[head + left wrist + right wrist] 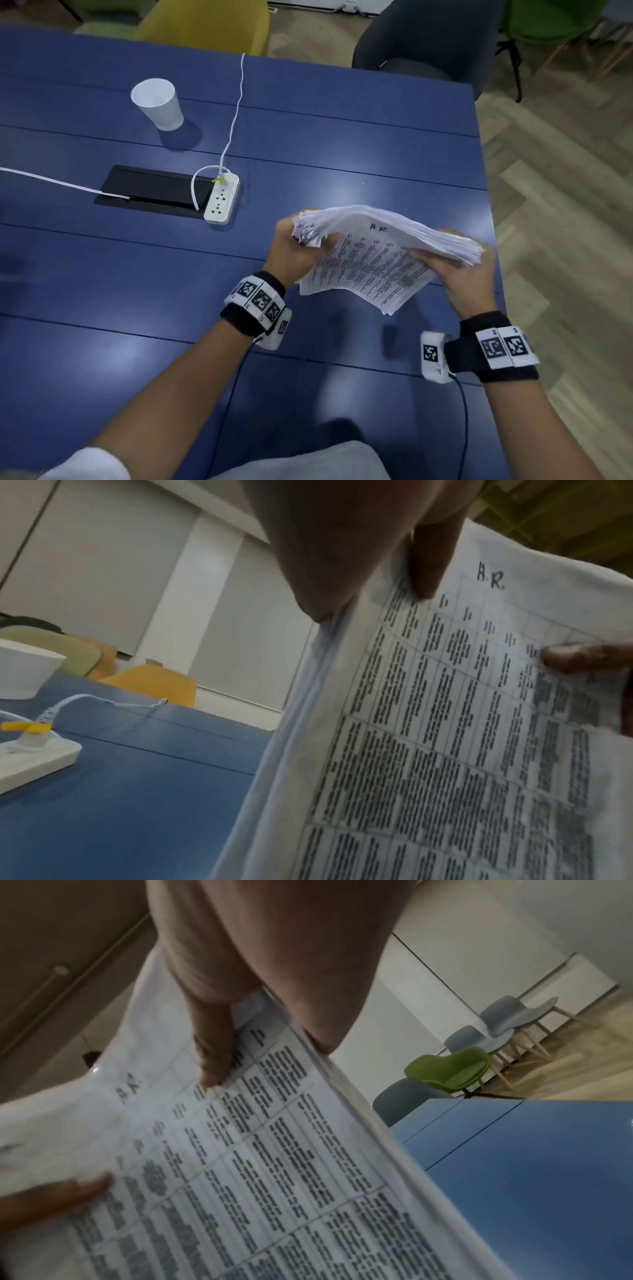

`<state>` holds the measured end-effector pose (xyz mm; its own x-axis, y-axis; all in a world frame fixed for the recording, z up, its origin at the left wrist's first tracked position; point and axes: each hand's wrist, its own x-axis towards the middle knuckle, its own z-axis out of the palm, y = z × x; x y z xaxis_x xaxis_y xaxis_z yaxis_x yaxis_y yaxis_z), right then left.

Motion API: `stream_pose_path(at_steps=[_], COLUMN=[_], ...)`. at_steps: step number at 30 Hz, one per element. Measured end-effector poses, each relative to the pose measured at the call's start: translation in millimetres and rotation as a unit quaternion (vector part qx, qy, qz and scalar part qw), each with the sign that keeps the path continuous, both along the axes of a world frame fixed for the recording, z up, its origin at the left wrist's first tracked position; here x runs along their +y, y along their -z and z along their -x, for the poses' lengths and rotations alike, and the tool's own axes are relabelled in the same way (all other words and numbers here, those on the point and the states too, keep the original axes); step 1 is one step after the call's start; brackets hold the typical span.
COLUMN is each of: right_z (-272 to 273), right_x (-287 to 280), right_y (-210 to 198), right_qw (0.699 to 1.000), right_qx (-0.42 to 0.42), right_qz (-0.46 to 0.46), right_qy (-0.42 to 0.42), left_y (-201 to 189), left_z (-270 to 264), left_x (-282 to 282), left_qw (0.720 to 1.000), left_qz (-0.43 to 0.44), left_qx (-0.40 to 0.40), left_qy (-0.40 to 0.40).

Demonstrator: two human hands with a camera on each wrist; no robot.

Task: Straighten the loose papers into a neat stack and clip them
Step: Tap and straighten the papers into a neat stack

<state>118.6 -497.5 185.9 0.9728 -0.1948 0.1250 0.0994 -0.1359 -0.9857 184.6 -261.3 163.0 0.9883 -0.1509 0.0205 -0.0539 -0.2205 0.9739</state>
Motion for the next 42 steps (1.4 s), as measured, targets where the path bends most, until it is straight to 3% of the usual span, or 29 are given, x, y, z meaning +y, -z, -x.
stream_pose_path(at_steps=[2, 9, 11, 13, 14, 15, 17, 18, 19, 24, 26, 29, 30, 32, 33, 34, 36, 39, 42], right_z=[-0.1, 4.5, 7.2, 9.7, 8.8, 5.9, -4.3, -8.4, -11.8, -20.9, -19.9, -19.4, -18.6, -15.7, -12.7, -9.7, -4.6, -4.4, -2.5], right_x=[0.4, 2.6, -4.7, -8.3, -5.0, 0.8, 16.7, 22.1, 24.4, 23.1, 20.5, -4.8, -14.1, -27.4, -27.8, -25.7, -16.8, 2.5, 14.5], right_y=[-4.4, -7.2, -23.7, -49.1, -61.9, -69.5, -70.5, -64.8, -59.4, -60.3, -55.5, -61.4, -63.7, -50.7, -38.5, -24.6, 6.2, 22.5, 14.1], right_qw=[1.0, 0.999, 1.0, 0.992, 0.976, 0.941, 0.807, 0.755, 0.727, 0.712, 0.725, 0.796, 0.834, 0.935, 0.974, 0.992, 0.996, 0.994, 0.996], right_qx=[0.003, 0.039, 0.017, -0.052, -0.09, -0.123, -0.128, -0.102, -0.075, -0.043, -0.041, 0.037, 0.067, 0.085, 0.079, 0.074, 0.092, 0.093, 0.028], right_qz=[-0.03, -0.024, 0.009, 0.108, 0.194, 0.314, 0.577, 0.648, 0.681, 0.701, 0.686, 0.602, 0.547, 0.343, 0.214, 0.105, -0.001, -0.024, -0.032], right_qy=[0.004, 0.011, 0.015, 0.026, 0.029, 0.029, 0.013, -0.013, -0.033, -0.022, -0.055, -0.043, -0.027, -0.023, -0.019, -0.012, 0.013, 0.051, 0.075], left_y=[-5.1, -3.8, -7.1, -4.4, -2.2, -5.2, -2.5, -0.7, -2.1, 0.6, -0.4, -0.2, 0.3, 0.5, -0.5, -1.4, -3.2, -1.9, 0.9], left_z=[-7.1, -12.3, -14.0, -17.6, -19.6, -19.7, -23.4, -25.1, -26.2, -28.5, -26.9, -26.5, -26.1, -24.7, -23.2, -21.2, -15.6, -5.7, 0.4], left_x=[15.2, 12.0, 11.9, 15.7, 16.0, 13.9, 10.5, 9.5, 9.0, 15.9, 14.2, 15.6, 17.3, 19.1, 18.7, 17.2, 11.2, -1.0, -8.7], left_qw=[0.996, 0.993, 0.994, 0.993, 0.991, 0.991, 0.989, 0.989, 0.989, 0.989, 0.99, 0.991, 0.993, 0.994, 0.995, 0.995, 0.995, 0.997, 0.996], left_qz=[0.07, -0.001, -0.009, 0.003, 0.001, -0.016, -0.03, -0.031, -0.032, -0.023, -0.013, -0.012, -0.001, 0.022, 0.029, 0.027, 0.015, 0.059, 0.056], left_qx=[-0.046, -0.05, -0.041, -0.015, -0.014, -0.019, -0.033, -0.044, -0.045, -0.046, -0.046, -0.056, -0.05, -0.031, -0.028, -0.027, -0.027, -0.004, -0.036], left_qy=[0.037, 0.106, 0.103, 0.12, 0.132, 0.134, 0.138, 0.137, 0.137, 0.137, 0.135, 0.119, 0.11, 0.098, 0.094, 0.093, 0.098, 0.053, -0.051])
